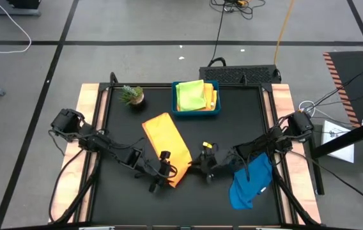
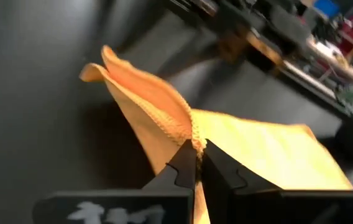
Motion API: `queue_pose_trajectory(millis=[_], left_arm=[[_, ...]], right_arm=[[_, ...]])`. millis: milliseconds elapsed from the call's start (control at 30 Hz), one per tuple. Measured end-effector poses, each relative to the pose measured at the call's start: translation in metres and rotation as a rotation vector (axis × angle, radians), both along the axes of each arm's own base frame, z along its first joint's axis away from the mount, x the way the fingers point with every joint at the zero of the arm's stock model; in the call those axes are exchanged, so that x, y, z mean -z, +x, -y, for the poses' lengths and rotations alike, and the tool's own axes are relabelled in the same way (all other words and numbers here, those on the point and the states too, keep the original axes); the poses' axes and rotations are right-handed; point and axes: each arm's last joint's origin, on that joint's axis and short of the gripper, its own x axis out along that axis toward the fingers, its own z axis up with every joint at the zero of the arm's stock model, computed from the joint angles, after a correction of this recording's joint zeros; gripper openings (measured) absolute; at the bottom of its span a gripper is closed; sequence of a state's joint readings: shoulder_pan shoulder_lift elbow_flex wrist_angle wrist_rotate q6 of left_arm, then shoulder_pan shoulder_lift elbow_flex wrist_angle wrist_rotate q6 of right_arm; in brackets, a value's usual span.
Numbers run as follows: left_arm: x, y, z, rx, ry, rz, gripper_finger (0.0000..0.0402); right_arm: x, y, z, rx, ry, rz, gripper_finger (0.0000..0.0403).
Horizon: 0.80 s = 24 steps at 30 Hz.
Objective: Fold microfiber towels
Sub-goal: Fold the orange microfiber cloth
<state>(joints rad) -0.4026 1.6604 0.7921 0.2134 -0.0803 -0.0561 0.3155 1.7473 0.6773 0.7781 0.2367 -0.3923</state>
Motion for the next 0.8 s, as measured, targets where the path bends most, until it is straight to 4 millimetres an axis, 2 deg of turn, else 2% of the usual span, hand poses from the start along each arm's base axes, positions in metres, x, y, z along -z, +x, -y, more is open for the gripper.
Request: queue_pose_trajectory(millis=[200,367,567,800], left_arm=[[0.0,-0.006,0.013,-0.053,0.029,0.018,0.0193],[0.0,-0.008,0.017,-0.125,0.032,0.028,0.0218],[0.008,-0.01,0.008,-0.238,0.003,-0.06,0.0257],[0.023,-0.004,0.014,-0.224,-0.018,-0.065,0.0285]], right_arm=[[0.001,0.005,0.017,0.08,0.065,-0.008,0.0003],[0.0,0.007,0.027,0.121,0.096,-0.007,0.0003],[0.0,0.007,0.031,0.14,0.115,-0.006,0.0002],[0.0,0.008,0.031,0.149,0.135,-0.007,0.0002]])
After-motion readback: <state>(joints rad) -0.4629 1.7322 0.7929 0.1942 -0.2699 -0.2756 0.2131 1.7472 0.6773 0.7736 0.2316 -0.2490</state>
